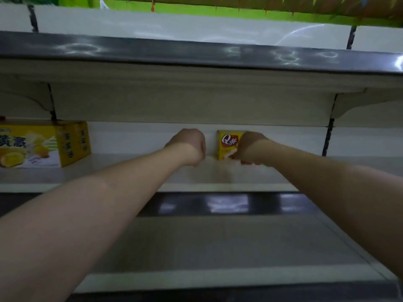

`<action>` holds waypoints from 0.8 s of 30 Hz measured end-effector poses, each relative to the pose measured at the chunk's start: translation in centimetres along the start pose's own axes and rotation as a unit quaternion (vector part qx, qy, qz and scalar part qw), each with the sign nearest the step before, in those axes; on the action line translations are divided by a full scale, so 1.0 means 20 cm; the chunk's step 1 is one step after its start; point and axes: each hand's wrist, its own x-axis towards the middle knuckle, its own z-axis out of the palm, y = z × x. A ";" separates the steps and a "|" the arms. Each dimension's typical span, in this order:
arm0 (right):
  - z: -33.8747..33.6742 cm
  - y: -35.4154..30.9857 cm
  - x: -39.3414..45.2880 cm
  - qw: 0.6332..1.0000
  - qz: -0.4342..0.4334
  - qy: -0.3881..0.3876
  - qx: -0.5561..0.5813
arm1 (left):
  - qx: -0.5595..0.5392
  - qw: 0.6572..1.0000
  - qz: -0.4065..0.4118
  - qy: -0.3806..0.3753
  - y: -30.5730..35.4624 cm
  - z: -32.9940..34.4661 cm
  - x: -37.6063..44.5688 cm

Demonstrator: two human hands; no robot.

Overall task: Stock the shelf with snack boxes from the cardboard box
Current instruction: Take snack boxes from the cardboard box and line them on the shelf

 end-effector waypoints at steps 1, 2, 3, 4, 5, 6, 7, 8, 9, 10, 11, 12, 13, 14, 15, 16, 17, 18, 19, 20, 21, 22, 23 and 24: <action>0.01 -0.07 -0.07 1.000 0.006 0.012 0.011 | -0.005 1.000 0.012 0.017 -0.04 -0.04 -0.08; 0.01 -0.14 -0.13 0.999 0.006 0.025 0.038 | -0.018 0.999 0.033 0.039 -0.07 -0.07 -0.16; 0.04 -0.21 -0.20 0.996 0.006 0.036 0.078 | -0.032 0.996 0.052 0.063 -0.13 -0.10 -0.25; 0.05 -0.27 -0.27 0.993 0.004 0.044 0.113 | -0.046 0.992 0.070 0.090 -0.17 -0.12 -0.33; 0.05 -0.33 -0.34 0.988 -0.002 0.046 0.148 | -0.063 0.988 0.084 0.113 -0.21 -0.15 -0.41; 0.10 -0.44 -0.43 0.982 -0.005 0.043 0.185 | -0.088 0.984 0.094 0.123 -0.29 -0.16 -0.52; 0.11 -0.51 -0.50 0.976 -0.009 0.044 0.215 | -0.121 0.978 0.103 0.138 -0.33 -0.17 -0.59; 0.15 -0.59 -0.58 0.971 -0.011 0.042 0.236 | -0.153 0.971 0.111 0.148 -0.39 -0.18 -0.70; 0.19 -0.67 -0.65 0.966 -0.009 0.040 0.253 | -0.180 0.964 0.118 0.157 -0.44 -0.18 -0.79; 0.24 -0.73 -0.71 0.962 -0.006 0.034 0.270 | -0.197 0.960 0.118 0.160 -0.49 -0.17 -0.89; 0.30 -0.78 -0.78 0.957 0.003 0.022 0.290 | -0.204 0.961 0.112 0.152 -0.54 -0.16 -0.98; 0.38 -0.84 -0.84 0.951 0.009 0.004 0.309 | -0.203 0.965 0.103 0.129 -0.60 -0.14 -1.08; 0.48 -0.89 -0.92 0.947 0.017 -0.022 0.321 | -0.191 0.972 0.092 0.098 -0.66 -0.10 -1.20; 0.58 -0.92 -0.99 0.944 0.025 -0.044 0.327 | -0.174 0.978 0.089 0.066 -0.71 -0.06 -1.28; 0.68 -0.94 -1.05 0.941 0.033 -0.067 0.329 | -0.159 0.983 0.083 0.030 -0.76 -0.01 -1.36; 0.80 -0.97 -1.12 0.939 0.041 -0.096 0.327 | -0.151 0.986 0.070 -0.010 -0.83 0.06 -1.47; 0.91 -0.98 -1.18 0.936 0.046 -0.120 0.328 | -0.150 0.986 0.053 -0.046 -0.88 0.12 -1.55; 1.04 -1.00 -1.26 0.928 0.052 -0.153 0.336 | -0.155 0.985 0.026 -0.077 -0.95 0.19 -1.67; 1.15 -1.02 -1.32 0.916 0.064 -0.185 0.350 | -0.159 0.982 0.002 -0.099 -0.99 0.26 -1.77; 1.27 -1.03 -1.38 0.904 0.075 -0.212 0.362 | -0.163 0.979 -0.027 -0.119 -1.04 0.34 -1.86; 1.43 -1.04 -1.46 0.891 0.087 -0.248 0.370 | -0.164 0.974 -0.063 -0.146 -1.10 0.44 -1.99; 1.57 -1.04 -1.52 0.882 0.096 -0.271 0.373 | -0.167 0.967 -0.094 -0.171 -1.15 0.54 -2.10; 1.73 -1.04 -1.60 0.873 0.105 -0.288 0.379 | -0.172 0.957 -0.126 -0.198 -1.21 0.66 -2.22; 1.87 -1.04 -1.68 0.867 0.116 -0.296 0.384 | -0.188 0.943 -0.158 -0.224 -1.26 0.76 -2.34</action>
